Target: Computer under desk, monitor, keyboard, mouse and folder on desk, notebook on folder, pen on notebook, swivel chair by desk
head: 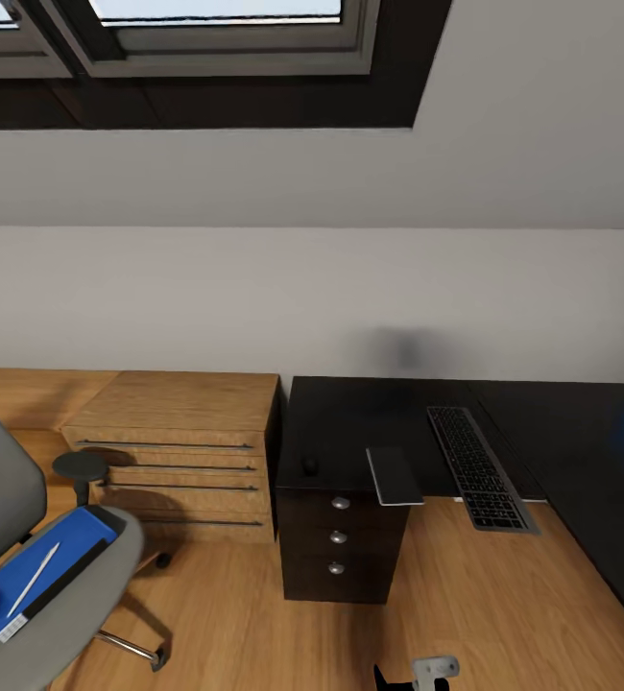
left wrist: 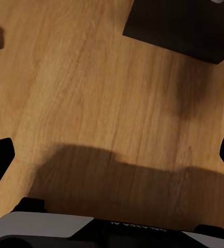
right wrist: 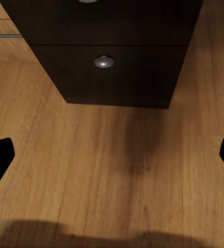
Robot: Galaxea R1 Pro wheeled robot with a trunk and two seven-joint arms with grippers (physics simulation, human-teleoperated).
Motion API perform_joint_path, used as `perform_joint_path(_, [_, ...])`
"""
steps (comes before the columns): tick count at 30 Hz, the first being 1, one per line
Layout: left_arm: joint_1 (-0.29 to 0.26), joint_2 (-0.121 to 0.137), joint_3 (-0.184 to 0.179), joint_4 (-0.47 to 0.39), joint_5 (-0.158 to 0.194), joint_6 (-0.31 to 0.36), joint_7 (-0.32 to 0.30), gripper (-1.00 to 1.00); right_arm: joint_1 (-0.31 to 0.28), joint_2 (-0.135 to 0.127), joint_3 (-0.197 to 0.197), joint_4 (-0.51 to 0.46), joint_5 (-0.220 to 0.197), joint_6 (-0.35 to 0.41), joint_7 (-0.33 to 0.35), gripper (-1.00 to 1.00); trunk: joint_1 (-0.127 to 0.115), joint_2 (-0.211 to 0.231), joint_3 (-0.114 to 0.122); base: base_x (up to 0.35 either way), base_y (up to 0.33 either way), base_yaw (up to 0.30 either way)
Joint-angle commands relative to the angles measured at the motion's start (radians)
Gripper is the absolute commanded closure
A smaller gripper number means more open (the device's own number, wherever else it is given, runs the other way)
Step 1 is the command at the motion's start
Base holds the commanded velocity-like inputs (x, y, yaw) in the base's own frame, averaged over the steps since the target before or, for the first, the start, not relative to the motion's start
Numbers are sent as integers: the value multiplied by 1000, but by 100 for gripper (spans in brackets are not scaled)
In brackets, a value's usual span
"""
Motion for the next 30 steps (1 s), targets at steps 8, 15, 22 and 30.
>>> perform_joint_path(8, [-1, 2, -8, 1, 4, -4, 7, -100, -1, 2, 3, 3, -9, -4, 8, -100, 0, -1, 5, 0, 0, 0])
perform_joint_path(15, [-1, 2, -8, 1, 4, -4, 7, -100, -1, 2, 3, 3, -9, -4, 8, -100, 0, -1, 16, 0, 0, 0])
perform_joint_path(22, [-1, 4, -7, 1, 5, -4, 7, -100, -1, 2, 3, 3, -9, -4, 8, -100, -8, 13, 32, 0, 0, 0])
perform_joint_path(30, [-1, 4, -6, 1, 6, 0, 7, -100, -1, 1, 3, 3, -9, -4, 8, -100, -38, 69, 67, 0, 0, -49])
